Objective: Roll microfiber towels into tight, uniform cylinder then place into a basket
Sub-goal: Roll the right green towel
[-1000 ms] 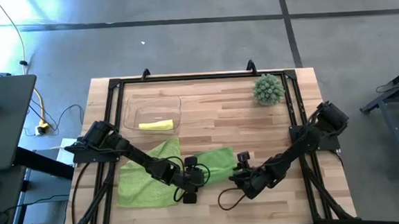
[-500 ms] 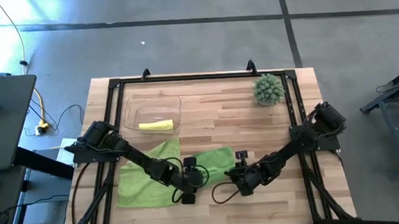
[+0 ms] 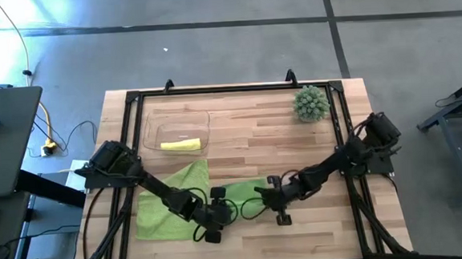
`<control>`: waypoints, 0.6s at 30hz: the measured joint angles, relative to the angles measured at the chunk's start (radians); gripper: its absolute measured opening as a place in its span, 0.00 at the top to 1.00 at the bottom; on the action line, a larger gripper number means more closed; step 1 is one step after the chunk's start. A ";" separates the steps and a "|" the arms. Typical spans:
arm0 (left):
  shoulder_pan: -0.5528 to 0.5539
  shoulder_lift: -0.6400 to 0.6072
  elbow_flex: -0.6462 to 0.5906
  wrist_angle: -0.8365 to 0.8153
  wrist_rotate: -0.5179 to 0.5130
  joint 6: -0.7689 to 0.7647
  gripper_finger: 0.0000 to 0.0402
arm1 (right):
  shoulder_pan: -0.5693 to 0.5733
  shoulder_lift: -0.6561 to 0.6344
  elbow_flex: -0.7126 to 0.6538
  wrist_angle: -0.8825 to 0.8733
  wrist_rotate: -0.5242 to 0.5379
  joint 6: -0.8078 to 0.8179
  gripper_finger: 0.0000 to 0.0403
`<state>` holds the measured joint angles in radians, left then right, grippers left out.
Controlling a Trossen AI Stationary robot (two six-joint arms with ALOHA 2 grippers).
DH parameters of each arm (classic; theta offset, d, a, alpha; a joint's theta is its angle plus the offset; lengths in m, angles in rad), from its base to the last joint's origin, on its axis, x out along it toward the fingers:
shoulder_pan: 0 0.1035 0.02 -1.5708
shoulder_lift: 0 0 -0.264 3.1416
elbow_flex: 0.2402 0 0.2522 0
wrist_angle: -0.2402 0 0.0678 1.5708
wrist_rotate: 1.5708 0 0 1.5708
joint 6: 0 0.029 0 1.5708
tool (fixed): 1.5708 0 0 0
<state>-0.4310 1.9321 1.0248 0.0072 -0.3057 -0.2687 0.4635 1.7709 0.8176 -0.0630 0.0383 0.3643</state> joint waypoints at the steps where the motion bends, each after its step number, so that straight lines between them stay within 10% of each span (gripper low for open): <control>1: -0.007 -0.005 0.000 -0.005 -0.009 0.001 0.65 | -0.010 -0.010 -0.034 0.073 -0.034 0.016 0.99; 8: -0.045 -0.070 0.000 -0.027 -0.113 0.013 0.65 | -0.087 -0.038 -0.234 0.479 -0.157 0.362 1.00; 18: -0.037 -0.087 0.003 -0.006 -0.156 0.023 0.62 | -0.183 -0.043 -0.248 0.487 -0.310 0.676 1.00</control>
<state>-0.4680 1.8454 1.0275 0.0014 -0.4614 -0.2455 0.2809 1.7279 0.5698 0.4238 -0.2715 1.0402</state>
